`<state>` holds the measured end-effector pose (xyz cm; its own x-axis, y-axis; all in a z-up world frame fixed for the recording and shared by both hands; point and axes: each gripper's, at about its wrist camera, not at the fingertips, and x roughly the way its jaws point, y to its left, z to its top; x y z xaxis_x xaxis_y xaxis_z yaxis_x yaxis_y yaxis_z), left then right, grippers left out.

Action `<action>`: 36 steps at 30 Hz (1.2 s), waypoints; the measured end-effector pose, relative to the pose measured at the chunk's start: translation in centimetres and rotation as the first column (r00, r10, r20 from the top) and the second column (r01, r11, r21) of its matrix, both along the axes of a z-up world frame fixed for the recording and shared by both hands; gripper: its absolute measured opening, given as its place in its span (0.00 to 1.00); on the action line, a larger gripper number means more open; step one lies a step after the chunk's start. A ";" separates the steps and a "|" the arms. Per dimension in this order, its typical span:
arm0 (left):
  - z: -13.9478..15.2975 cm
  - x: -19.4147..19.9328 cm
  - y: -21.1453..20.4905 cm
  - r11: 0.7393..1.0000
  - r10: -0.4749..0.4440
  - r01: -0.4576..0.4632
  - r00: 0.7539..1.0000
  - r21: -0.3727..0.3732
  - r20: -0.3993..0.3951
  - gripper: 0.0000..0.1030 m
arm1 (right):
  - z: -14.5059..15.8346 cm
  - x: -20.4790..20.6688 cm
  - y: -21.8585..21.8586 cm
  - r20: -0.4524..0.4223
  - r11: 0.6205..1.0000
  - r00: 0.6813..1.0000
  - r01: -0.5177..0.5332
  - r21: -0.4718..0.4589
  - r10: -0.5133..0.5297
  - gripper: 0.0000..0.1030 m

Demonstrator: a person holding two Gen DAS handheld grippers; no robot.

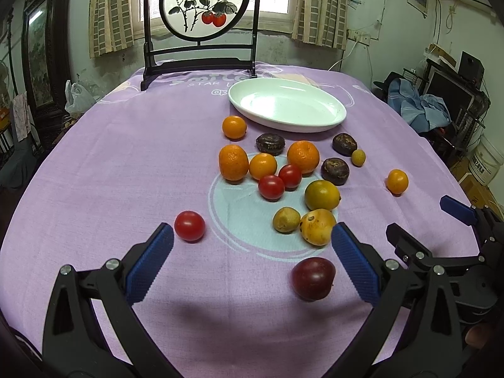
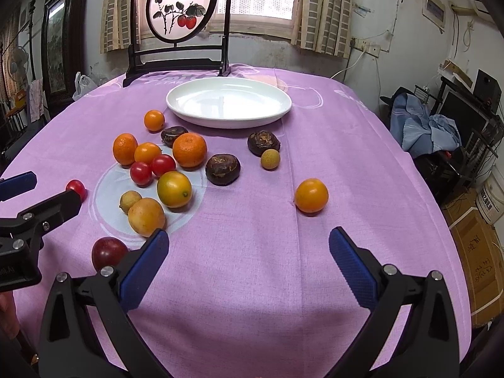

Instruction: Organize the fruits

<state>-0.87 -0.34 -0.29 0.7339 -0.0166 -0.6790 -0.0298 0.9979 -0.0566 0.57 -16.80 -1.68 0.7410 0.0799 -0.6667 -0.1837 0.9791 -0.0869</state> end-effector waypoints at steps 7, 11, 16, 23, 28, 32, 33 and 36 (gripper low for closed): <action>0.3 0.1 0.0 1.000 -0.007 0.007 1.000 0.000 -0.006 0.98 | 0.0 0.0 0.0 -0.003 1.000 1.000 0.000 -0.005 0.000 0.99; 0.3 0.2 0.0 1.000 -0.008 0.008 1.000 0.001 -0.008 0.98 | -0.1 0.2 0.1 -0.010 1.000 1.000 0.000 -0.008 0.000 0.99; 0.2 0.2 0.0 1.000 -0.010 0.010 1.000 0.002 -0.011 0.98 | -0.1 0.2 0.0 -0.015 1.000 1.000 -0.001 -0.014 0.001 0.99; -0.7 0.1 -0.4 0.999 -0.040 0.040 0.998 0.009 -0.045 0.98 | -0.5 0.1 -0.7 -0.024 0.999 1.000 -0.001 -0.038 0.000 0.99; -1.8 -0.1 -1.6 0.994 -0.105 0.105 0.991 -0.002 -0.087 0.98 | -0.6 0.0 -2.7 -0.028 0.999 0.999 0.020 -0.028 -0.020 0.99; -2.4 0.1 -2.9 0.989 -0.145 0.145 0.984 -0.003 -0.108 0.98 | -0.7 0.1 -4.3 -0.033 0.999 0.999 0.043 0.002 -0.042 0.99; -2.7 0.2 -3.3 0.988 -0.151 0.152 0.981 0.003 -0.118 0.98 | -0.7 0.2 -4.7 -0.036 0.999 0.998 0.049 0.013 -0.048 0.99; -3.4 0.5 -3.9 0.986 -0.166 0.169 0.975 0.009 -0.145 0.83 | -0.8 0.2 -5.2 -0.039 0.998 0.998 0.051 0.034 -0.050 0.99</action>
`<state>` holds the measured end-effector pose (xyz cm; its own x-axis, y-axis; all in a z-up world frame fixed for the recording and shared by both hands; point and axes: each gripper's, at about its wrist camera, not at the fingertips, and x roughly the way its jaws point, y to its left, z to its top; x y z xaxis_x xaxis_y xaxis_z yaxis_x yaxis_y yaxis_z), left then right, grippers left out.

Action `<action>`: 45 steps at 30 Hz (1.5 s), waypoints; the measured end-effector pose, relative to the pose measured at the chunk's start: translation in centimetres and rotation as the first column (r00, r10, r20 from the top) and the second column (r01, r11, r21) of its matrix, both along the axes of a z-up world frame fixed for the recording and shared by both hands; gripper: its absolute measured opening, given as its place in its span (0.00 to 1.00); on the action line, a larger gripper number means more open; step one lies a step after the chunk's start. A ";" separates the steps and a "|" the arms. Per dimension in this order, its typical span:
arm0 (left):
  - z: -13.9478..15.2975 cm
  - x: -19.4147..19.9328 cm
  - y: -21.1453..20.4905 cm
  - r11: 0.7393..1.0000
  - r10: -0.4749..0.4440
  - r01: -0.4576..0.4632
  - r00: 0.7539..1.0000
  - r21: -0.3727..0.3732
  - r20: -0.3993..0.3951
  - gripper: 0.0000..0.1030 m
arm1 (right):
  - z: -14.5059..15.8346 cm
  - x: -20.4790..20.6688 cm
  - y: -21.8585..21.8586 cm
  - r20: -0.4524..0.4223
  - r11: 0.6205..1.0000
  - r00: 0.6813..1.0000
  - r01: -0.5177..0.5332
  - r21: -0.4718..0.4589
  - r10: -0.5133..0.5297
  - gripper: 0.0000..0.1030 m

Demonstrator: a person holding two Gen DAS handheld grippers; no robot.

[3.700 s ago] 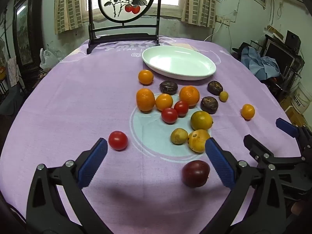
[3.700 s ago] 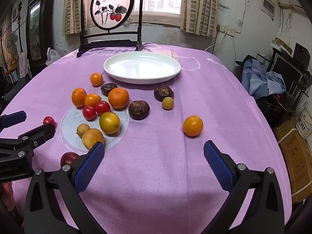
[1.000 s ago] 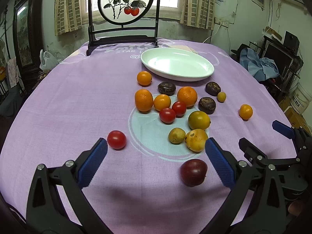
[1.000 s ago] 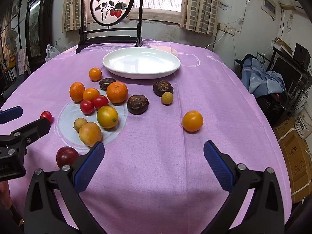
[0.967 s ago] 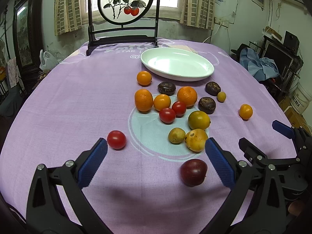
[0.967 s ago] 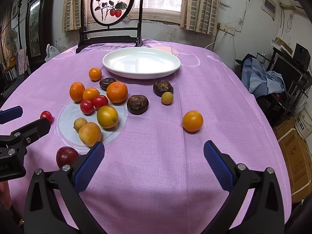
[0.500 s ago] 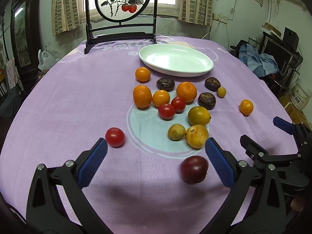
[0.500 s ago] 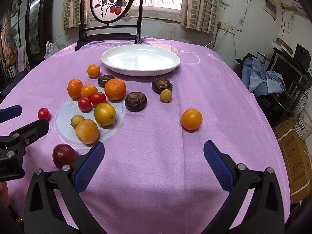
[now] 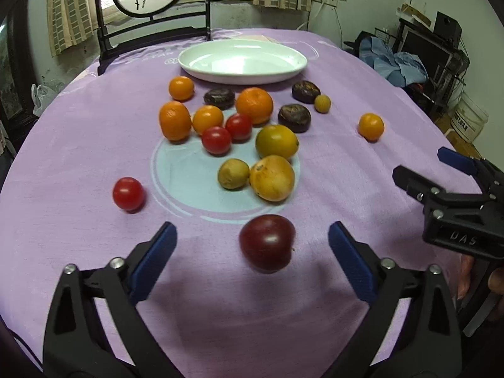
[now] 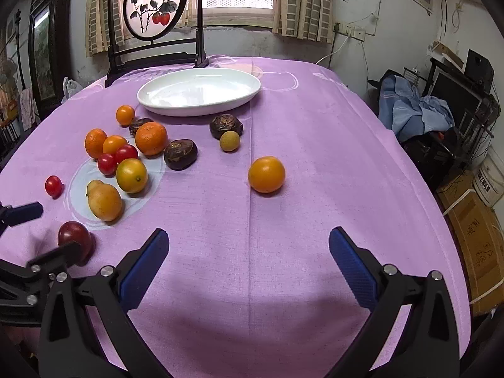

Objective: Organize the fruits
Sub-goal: 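Grasp the dark red plum with the left tool while the right tool grasps an orange tomato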

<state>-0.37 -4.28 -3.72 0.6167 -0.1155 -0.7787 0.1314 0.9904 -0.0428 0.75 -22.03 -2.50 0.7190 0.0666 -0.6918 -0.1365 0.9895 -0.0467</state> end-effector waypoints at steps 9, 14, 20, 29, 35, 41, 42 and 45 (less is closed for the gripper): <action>-1.6 0.5 -0.5 0.998 -0.060 0.060 0.997 0.003 -0.052 0.37 | -0.4 0.5 0.0 -0.020 0.999 1.000 -0.016 -0.035 0.015 0.99; -0.2 0.6 1.0 0.999 -0.047 0.047 0.999 0.004 -0.016 0.37 | -0.3 1.7 -0.4 -0.049 0.998 0.998 -0.038 -0.054 0.035 0.99; 0.8 0.6 2.6 0.999 -0.033 0.033 0.999 -0.012 0.003 0.37 | -0.6 5.5 -1.0 -0.108 0.994 0.993 -0.049 -0.102 0.038 0.99; 0.5 1.3 3.6 0.999 -0.027 0.026 1.000 -0.027 -0.012 0.37 | -2.6 10.4 -0.3 -0.206 0.992 0.977 -0.067 -0.107 0.044 0.62; 0.5 2.0 3.9 0.999 -0.028 0.027 0.999 -0.028 -0.019 0.37 | -2.6 11.0 -0.7 -0.216 0.998 0.975 -0.064 -0.017 0.059 0.37; 2.2 3.3 3.7 0.998 -0.070 0.070 0.997 -0.003 -0.010 0.37 | 0.9 10.2 -0.3 -0.138 0.990 0.983 -0.107 0.093 0.120 0.37; 3.1 4.1 3.5 0.997 -0.083 0.083 0.997 0.009 0.000 0.37 | 1.5 10.1 0.0 -0.126 0.987 0.983 -0.124 0.101 0.136 0.38; 4.8 6.5 2.9 0.996 -0.087 0.086 0.996 0.038 0.019 0.37 | 3.7 10.9 2.0 -0.058 0.979 0.981 -0.179 0.095 0.185 0.38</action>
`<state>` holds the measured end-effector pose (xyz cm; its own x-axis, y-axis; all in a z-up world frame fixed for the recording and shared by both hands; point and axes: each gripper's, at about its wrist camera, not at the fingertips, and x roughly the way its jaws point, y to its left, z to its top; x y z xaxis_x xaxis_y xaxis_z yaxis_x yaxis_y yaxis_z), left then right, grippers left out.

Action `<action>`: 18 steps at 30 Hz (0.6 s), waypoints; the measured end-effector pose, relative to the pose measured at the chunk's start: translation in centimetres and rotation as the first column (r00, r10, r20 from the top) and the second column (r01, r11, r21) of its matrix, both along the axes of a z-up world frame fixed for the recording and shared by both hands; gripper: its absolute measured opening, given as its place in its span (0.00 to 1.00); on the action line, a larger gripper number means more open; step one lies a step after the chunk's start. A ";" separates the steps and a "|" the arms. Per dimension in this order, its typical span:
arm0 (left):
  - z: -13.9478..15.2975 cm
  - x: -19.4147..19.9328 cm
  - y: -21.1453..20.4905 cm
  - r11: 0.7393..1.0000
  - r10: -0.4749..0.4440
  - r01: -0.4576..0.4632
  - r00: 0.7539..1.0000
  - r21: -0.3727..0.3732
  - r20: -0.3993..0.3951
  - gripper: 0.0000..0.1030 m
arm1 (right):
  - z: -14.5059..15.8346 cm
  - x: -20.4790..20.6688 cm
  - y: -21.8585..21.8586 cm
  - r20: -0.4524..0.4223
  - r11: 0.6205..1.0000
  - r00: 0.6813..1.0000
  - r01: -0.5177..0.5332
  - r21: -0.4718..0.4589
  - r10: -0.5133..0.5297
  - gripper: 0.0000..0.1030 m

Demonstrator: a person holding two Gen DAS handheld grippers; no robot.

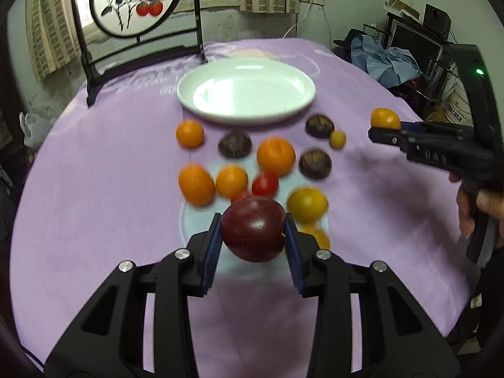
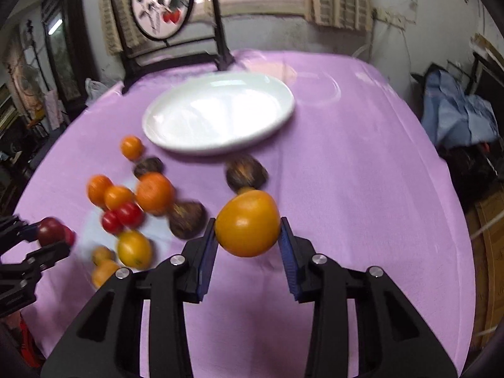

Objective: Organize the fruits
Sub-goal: 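Grasp the dark red plum with the left tool while the right tool grasps an orange tomato, then carry both fruits to the white plate and open both tools to release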

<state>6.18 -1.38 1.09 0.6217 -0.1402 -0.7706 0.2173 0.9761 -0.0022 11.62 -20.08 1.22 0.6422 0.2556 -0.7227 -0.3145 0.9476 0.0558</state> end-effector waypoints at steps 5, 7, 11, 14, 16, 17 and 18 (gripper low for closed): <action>2.0 7.8 -1.3 1.000 0.022 -0.022 1.000 -0.006 0.005 0.37 | 1.3 3.7 2.9 0.047 0.999 0.998 -0.046 -0.008 0.046 0.38; 2.0 11.2 -1.6 0.999 0.049 -0.049 0.999 0.001 -0.019 0.37 | 1.0 5.7 3.8 0.052 0.998 0.997 -0.052 -0.023 0.053 0.38; 1.0 16.0 -1.5 0.994 0.091 -0.094 0.994 -0.048 -0.064 0.37 | 0.2 9.1 4.1 0.039 0.999 0.998 -0.037 -0.025 0.038 0.38; 0.0 18.7 -1.6 0.992 0.111 -0.116 0.991 -0.058 -0.078 0.37 | -1.1 11.8 4.3 -0.011 0.999 1.000 -0.027 -0.017 0.027 0.38; -0.8 20.4 -1.8 0.991 0.118 -0.122 0.989 -0.049 -0.087 0.37 | -1.8 12.7 4.6 -0.029 0.999 0.999 -0.029 -0.024 0.028 0.38; -1.2 21.2 -1.9 0.991 0.119 -0.123 0.988 -0.046 -0.094 0.37 | -2.1 13.0 4.7 -0.037 0.999 0.999 -0.031 -0.027 0.030 0.38; -1.6 21.6 -1.9 0.991 0.120 -0.125 0.988 -0.045 -0.100 0.38 | -2.5 13.4 4.9 -0.046 0.999 0.999 -0.030 -0.027 0.029 0.38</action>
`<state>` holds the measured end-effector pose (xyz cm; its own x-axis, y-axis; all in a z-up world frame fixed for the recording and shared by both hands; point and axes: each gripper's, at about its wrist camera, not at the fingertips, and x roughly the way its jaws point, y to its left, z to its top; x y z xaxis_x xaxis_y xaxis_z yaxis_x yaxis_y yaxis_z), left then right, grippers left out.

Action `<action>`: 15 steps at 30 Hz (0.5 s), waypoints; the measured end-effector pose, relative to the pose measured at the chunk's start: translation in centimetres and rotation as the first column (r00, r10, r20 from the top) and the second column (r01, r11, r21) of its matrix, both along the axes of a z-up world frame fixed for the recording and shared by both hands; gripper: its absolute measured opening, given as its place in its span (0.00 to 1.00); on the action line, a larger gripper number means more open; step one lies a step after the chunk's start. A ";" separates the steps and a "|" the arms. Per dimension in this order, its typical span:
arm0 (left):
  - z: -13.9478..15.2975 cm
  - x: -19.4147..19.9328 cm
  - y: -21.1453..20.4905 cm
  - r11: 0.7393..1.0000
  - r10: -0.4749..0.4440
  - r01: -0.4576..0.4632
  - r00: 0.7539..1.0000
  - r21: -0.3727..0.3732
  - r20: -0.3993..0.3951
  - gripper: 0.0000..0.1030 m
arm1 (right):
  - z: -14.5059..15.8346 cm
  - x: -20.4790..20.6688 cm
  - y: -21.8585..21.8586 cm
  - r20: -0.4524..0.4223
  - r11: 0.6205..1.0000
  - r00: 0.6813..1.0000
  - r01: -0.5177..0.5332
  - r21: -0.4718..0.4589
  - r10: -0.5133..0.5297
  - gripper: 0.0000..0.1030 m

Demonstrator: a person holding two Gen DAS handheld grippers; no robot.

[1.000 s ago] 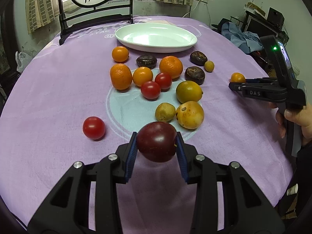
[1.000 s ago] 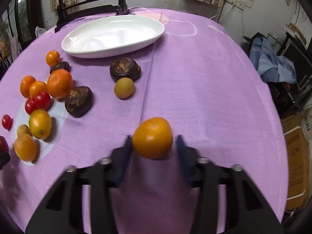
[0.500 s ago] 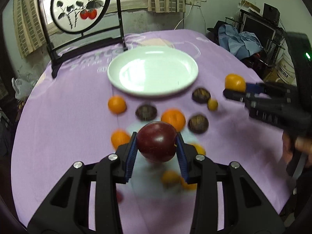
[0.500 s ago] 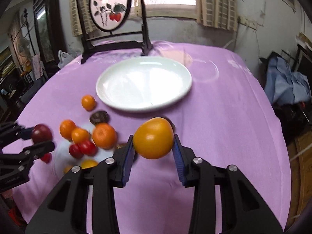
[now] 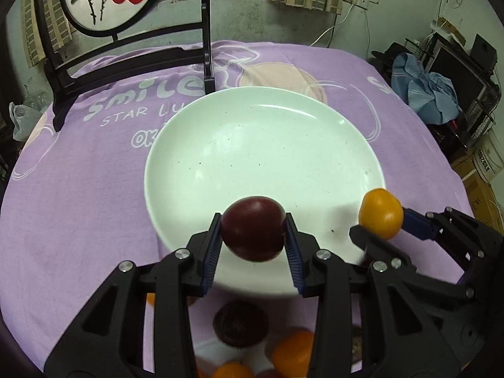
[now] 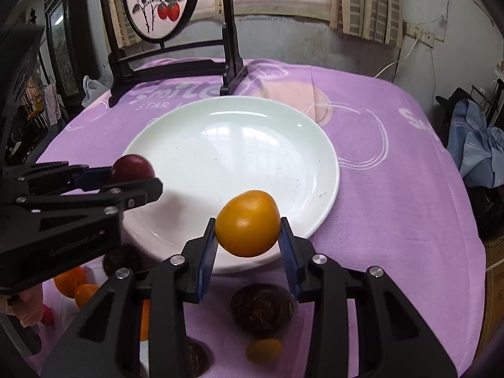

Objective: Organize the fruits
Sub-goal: 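Carry both fruits to the white plate and open both tools to release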

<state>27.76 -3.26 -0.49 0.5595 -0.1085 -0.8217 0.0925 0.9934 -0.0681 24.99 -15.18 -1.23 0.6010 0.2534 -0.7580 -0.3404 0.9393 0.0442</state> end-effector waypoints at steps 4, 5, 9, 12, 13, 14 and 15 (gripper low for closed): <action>-1.6 1.7 0.2 1.000 0.018 -0.019 0.999 -0.015 -0.034 0.40 | -0.9 0.8 0.4 -0.026 1.000 1.000 -0.002 -0.012 0.001 0.38; -1.7 1.8 0.3 0.999 0.026 -0.027 0.999 -0.023 -0.032 0.52 | -1.1 1.0 0.5 -0.039 1.000 0.999 -0.005 -0.012 0.005 0.38; -0.6 1.3 0.6 0.999 0.038 -0.037 0.999 -0.036 0.017 0.70 | -0.7 0.6 0.2 -0.020 1.000 1.000 0.003 0.003 -0.003 0.43; 0.2 0.4 0.9 0.999 0.030 -0.029 0.999 -0.031 0.033 0.73 | 0.2 -0.3 -0.5 -0.005 1.000 1.000 0.012 0.023 -0.012 0.43; 0.6 -0.2 1.2 0.999 0.031 -0.030 0.999 -0.026 0.041 0.75 | 0.5 -0.8 -0.7 0.000 0.999 1.000 0.011 0.031 -0.011 0.45; 0.9 -0.8 1.4 0.999 0.030 -0.028 0.998 -0.023 0.047 0.78 | 0.8 -1.4 -0.9 0.006 0.999 1.000 0.011 0.036 -0.011 0.46; 1.3 -1.4 1.6 0.999 0.027 -0.026 0.998 -0.020 0.058 0.79 | 1.2 -2.2 -1.1 0.018 0.999 1.000 0.010 0.036 -0.011 0.50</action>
<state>26.33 -1.64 0.79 0.6091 -0.1085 -0.7857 0.0705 0.9941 -0.0827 22.78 -16.31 -0.03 0.6171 0.2738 -0.7377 -0.3313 0.9408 0.0720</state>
